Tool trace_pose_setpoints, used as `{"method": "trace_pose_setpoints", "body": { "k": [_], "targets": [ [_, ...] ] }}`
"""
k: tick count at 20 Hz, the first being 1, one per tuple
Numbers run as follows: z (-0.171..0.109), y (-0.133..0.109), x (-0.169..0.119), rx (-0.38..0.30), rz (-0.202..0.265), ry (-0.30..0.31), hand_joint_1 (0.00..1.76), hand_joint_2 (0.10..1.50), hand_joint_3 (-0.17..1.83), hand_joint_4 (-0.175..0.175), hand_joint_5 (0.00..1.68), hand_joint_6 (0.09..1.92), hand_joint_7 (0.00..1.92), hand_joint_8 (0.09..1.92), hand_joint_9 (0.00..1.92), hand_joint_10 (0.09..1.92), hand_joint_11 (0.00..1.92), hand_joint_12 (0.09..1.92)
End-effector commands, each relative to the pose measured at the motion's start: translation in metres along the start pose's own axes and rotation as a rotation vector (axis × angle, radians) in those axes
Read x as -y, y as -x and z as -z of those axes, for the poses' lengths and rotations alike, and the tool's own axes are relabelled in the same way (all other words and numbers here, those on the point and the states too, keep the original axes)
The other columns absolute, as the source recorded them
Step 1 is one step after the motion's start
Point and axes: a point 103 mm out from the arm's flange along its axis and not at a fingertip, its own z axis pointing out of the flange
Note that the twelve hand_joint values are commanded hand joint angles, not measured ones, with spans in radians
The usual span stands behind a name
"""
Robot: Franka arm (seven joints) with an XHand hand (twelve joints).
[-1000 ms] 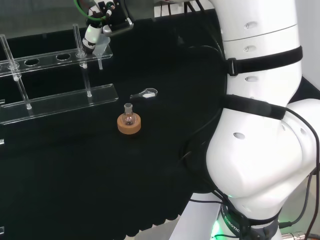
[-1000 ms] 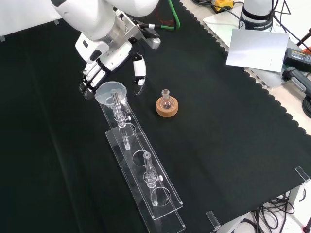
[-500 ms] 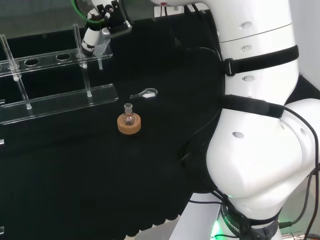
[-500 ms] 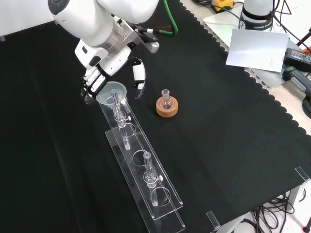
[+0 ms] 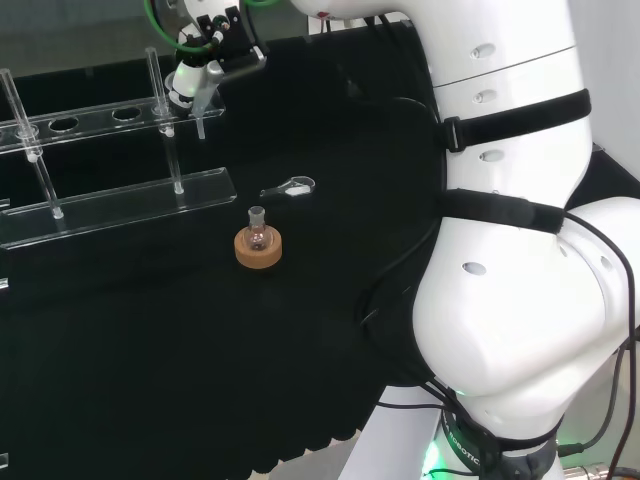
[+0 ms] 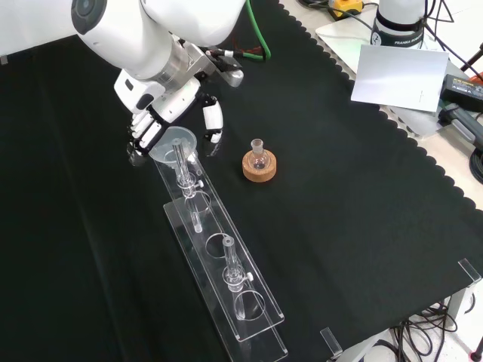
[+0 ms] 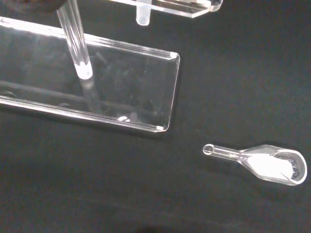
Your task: Pick up the funnel from the transparent funnel stand.
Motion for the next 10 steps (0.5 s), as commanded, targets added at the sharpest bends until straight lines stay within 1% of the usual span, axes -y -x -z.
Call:
{"method": "trace_pose_setpoints", "body": {
  "k": [1, 3, 5, 8, 10],
  "targets": [
    [0.000, 0.000, -0.004, 0.032, -0.021, 0.025, 0.69, 0.63, 0.55, 0.011, 0.17, 0.09, 0.08, 0.69, 0.37, 0.80, 0.41, 1.50],
    [0.001, 0.000, -0.004, 0.055, -0.037, 0.050, 0.71, 0.64, 0.56, 0.001, 0.24, 0.09, 0.19, 0.74, 0.51, 0.73, 0.43, 1.49],
    [0.003, -0.002, -0.004, 0.085, -0.059, 0.105, 0.73, 0.64, 0.57, -0.011, 0.31, 0.09, 0.33, 0.74, 0.64, 0.65, 0.44, 1.48],
    [0.008, -0.002, -0.001, 0.109, -0.083, 0.168, 0.77, 0.66, 0.58, -0.027, 0.47, 0.09, 0.55, 0.73, 0.82, 0.58, 0.51, 1.43],
    [0.013, -0.001, 0.004, 0.126, -0.091, 0.206, 0.79, 0.66, 0.58, -0.033, 0.55, 0.09, 0.64, 0.73, 0.91, 0.55, 0.55, 1.40]
  ]
}}
